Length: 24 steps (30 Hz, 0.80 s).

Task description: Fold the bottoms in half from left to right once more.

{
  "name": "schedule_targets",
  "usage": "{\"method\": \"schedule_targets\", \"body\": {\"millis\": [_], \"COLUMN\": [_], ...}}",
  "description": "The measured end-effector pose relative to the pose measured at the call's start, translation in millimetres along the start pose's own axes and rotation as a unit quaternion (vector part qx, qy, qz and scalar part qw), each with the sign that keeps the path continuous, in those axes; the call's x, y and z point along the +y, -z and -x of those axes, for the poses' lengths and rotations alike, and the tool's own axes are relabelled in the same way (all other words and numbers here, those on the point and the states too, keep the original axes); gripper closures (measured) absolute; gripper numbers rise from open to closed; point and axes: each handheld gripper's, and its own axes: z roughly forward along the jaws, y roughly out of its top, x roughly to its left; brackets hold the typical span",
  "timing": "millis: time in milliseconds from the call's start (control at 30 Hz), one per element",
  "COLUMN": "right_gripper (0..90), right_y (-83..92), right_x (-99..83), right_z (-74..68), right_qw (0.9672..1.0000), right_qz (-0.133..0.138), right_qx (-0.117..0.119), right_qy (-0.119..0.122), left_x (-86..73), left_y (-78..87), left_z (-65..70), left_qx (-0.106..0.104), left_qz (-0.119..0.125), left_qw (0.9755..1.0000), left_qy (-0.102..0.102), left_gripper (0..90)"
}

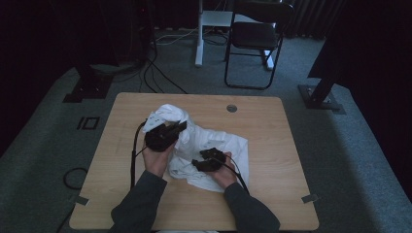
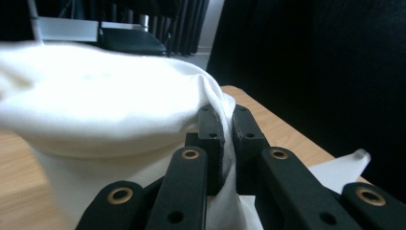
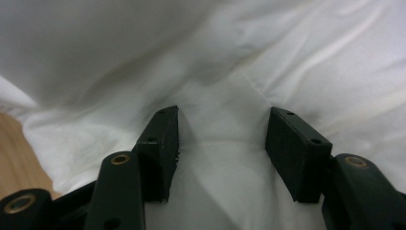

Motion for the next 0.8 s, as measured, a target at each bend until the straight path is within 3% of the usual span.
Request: {"method": "schedule_targets", "body": {"millis": [100,167,200,267,333,433,500,633,733,800], "right_gripper": [42.4,40.7,41.2,42.2,42.0,41.1,42.0,42.2,39.2,38.4], "right_y": [-5.7,9.5,21.1,40.8,53.9,39.6,30.8,21.1,11.4,19.4], "right_x": [12.3,11.6,8.9,1.1,-13.1,-29.1,-30.3,-23.3,-16.2,-16.9], "right_z": [-5.8,-1.5,2.6,12.2,25.9,31.8,28.4,24.1,20.9,24.5], "right_qw": [0.9991,0.9988,0.9987,0.9988,0.9984,0.9964,0.9977,0.9983,0.9995,0.9999], "right_qz": [-0.008,0.018,0.033,0.043,0.020,-0.050,-0.032,-0.026,-0.017,-0.005], "right_qx": [0.024,0.033,0.026,-0.013,-0.051,-0.068,-0.059,-0.052,-0.026,0.005], "right_qy": [0.033,0.033,0.028,0.018,0.009,0.009,-0.001,0.003,0.012,0.016], "left_x": [-1.1,-1.7,-1.9,-1.9,-1.7,-0.7,0.3,1.4,-0.6,-3.9], "left_y": [-5.8,-5.2,-4.6,-4.1,-4.5,-8.7,-11.9,-19.2,-24.4,-26.7], "left_z": [5.4,6.2,5.8,4.5,4.7,10.8,17.4,28.8,31.9,33.7], "left_qx": [-0.002,-0.004,-0.003,-0.003,-0.005,-0.014,-0.020,-0.033,-0.035,-0.034], "left_qz": [-0.008,-0.009,-0.011,-0.014,-0.012,-0.011,-0.012,-0.016,-0.023,-0.032], "left_qw": [0.9999,0.9998,0.9998,0.9998,0.9998,0.9998,0.9996,0.9989,0.9986,0.9980], "left_qy": [-0.009,-0.015,-0.017,-0.017,-0.013,-0.012,-0.018,-0.030,-0.032,-0.043], "left_gripper": [85.5,85.5,85.5,85.5,85.5,85.5,85.5,85.5,85.5,85.4]}}
